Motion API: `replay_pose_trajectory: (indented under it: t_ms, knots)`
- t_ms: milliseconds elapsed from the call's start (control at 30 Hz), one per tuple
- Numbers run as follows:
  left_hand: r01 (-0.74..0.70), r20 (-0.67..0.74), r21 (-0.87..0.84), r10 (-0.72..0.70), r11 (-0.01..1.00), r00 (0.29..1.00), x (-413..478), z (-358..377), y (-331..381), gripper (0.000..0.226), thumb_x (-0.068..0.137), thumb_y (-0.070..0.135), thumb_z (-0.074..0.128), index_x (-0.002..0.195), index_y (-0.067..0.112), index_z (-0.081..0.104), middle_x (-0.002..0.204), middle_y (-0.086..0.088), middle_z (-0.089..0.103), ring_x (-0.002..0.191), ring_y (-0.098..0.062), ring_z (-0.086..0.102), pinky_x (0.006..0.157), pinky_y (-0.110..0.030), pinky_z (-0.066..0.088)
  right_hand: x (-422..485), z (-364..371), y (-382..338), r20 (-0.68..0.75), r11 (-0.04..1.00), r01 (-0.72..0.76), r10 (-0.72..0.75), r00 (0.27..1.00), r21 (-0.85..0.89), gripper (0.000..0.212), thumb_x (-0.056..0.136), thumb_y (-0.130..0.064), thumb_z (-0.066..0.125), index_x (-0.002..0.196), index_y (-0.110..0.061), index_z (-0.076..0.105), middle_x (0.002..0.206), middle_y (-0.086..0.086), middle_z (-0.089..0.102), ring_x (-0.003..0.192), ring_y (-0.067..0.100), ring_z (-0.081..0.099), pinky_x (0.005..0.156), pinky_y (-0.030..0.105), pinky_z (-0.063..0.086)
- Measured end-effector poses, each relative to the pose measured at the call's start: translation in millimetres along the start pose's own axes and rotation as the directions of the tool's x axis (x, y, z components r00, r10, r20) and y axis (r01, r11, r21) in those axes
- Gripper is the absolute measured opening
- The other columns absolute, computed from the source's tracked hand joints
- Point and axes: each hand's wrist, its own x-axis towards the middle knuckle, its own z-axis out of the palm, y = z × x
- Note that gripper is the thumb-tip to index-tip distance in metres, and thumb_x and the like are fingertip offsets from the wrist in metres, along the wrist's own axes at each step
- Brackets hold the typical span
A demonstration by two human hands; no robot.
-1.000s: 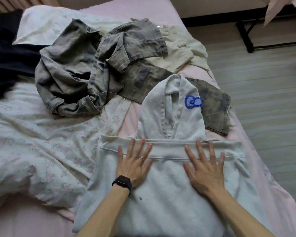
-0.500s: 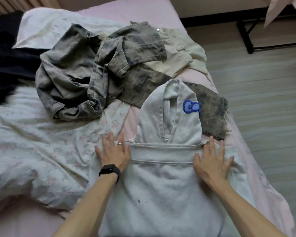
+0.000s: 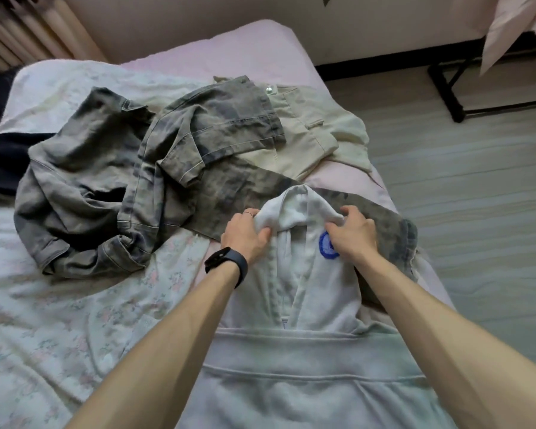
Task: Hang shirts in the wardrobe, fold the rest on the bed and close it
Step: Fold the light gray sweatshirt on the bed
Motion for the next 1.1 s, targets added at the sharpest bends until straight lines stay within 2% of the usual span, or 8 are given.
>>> replay_pose_trajectory:
  t_ms: [167, 367, 467, 700, 867, 933, 1000, 1100]
  knots:
    - [-0.074, -0.165, -0.145, 0.049, 0.987, 0.985, -12, -10, -10, 0.011, 0.080, 0.026, 0.069, 0.090, 0.028, 0.065, 0.086, 0.003, 0.061, 0.085, -0.022, 0.060, 0.073, -0.030, 0.043, -30, -7, 4, -0.109, 0.961, 0.175, -0.155, 0.982, 0.212, 0.021, 0.091, -0.020, 0.058, 0.107, -0.029, 0.067, 0.107, 0.002, 0.068, 0.112, 0.027, 0.051, 0.090, 0.034, 0.043]
    - [-0.299, -0.374, -0.141, 0.229, 0.944, 0.899, -79, -30, -19, 0.023, 0.078, 0.008, 0.067, 0.077, 0.026, 0.054, 0.082, 0.011, 0.049, 0.069, 0.000, 0.046, 0.060, -0.012, 0.032, -107, -24, 5, -0.309, 0.890, 0.412, -0.342, 0.887, 0.197, 0.027, 0.083, -0.003, 0.063, 0.097, -0.026, 0.069, 0.086, -0.006, 0.060, 0.090, 0.020, 0.047, 0.073, 0.028, 0.035]
    - [-0.397, -0.417, -0.025, 0.351, 0.918, 0.838, -130, -36, -33, 0.025, 0.072, -0.006, 0.069, 0.079, 0.015, 0.057, 0.088, 0.006, 0.053, 0.071, -0.015, 0.051, 0.060, -0.029, 0.042, -158, -33, 20, -0.377, 0.844, 0.522, -0.446, 0.812, 0.127, 0.033, 0.073, 0.006, 0.063, 0.094, -0.019, 0.071, 0.090, -0.005, 0.065, 0.088, 0.021, 0.051, 0.077, 0.031, 0.041]
    - [-0.580, -0.169, 0.261, 0.628, 0.772, 0.760, -281, -24, -100, 0.011, 0.077, 0.006, 0.053, 0.075, 0.011, 0.062, 0.078, -0.006, 0.059, 0.067, -0.031, 0.051, 0.053, -0.034, 0.040, -310, -19, 123, -0.134, 0.764, 0.605, -0.639, 0.758, -0.223, 0.030, 0.063, -0.004, 0.060, 0.086, -0.022, 0.067, 0.098, -0.005, 0.063, 0.097, 0.025, 0.057, 0.076, 0.037, 0.043]
    - [-0.615, 0.154, 0.385, 0.609, 0.688, 0.778, -372, 13, -148, 0.024, 0.057, 0.013, 0.080, 0.080, 0.020, 0.073, 0.086, 0.000, 0.069, 0.075, -0.023, 0.067, 0.067, -0.029, 0.050, -385, 8, 182, 0.211, 0.703, 0.561, -0.526, 0.824, -0.437, 0.040, 0.047, -0.012, 0.088, 0.082, -0.025, 0.073, 0.094, -0.004, 0.069, 0.085, 0.026, 0.069, 0.065, 0.036, 0.053]
    - [-0.382, 0.058, 0.298, 0.383, 0.875, 0.922, -384, 16, -145, 0.032, 0.055, 0.007, 0.082, 0.081, 0.022, 0.073, 0.090, 0.002, 0.070, 0.081, -0.025, 0.068, 0.072, -0.032, 0.050, -395, 9, 185, 0.202, 0.725, 0.517, -0.482, 0.853, -0.455, 0.036, 0.050, -0.016, 0.080, 0.085, -0.023, 0.074, 0.100, 0.000, 0.070, 0.089, 0.028, 0.070, 0.068, 0.037, 0.055]
    - [-0.157, -0.176, 0.085, 0.170, 0.984, 0.969, -391, 14, -127, 0.021, 0.074, 0.011, 0.062, 0.093, 0.015, 0.069, 0.103, -0.005, 0.068, 0.093, -0.033, 0.065, 0.081, -0.040, 0.050, -397, 13, 176, 0.059, 0.781, 0.474, -0.495, 0.867, -0.407, 0.029, 0.066, -0.024, 0.061, 0.092, -0.020, 0.073, 0.108, 0.003, 0.066, 0.096, 0.029, 0.064, 0.073, 0.039, 0.052]
    - [-0.303, -0.202, 0.032, 0.303, 0.952, 0.931, -384, 26, -88, 0.049, 0.087, 0.034, 0.050, 0.126, 0.007, 0.061, 0.138, -0.014, 0.056, 0.130, -0.034, 0.049, 0.107, -0.047, 0.038, -381, 23, 143, -0.051, 0.796, 0.490, -0.540, 0.840, -0.356, 0.040, 0.087, -0.035, 0.053, 0.120, -0.020, 0.068, 0.135, 0.007, 0.056, 0.123, 0.029, 0.053, 0.092, 0.044, 0.047]
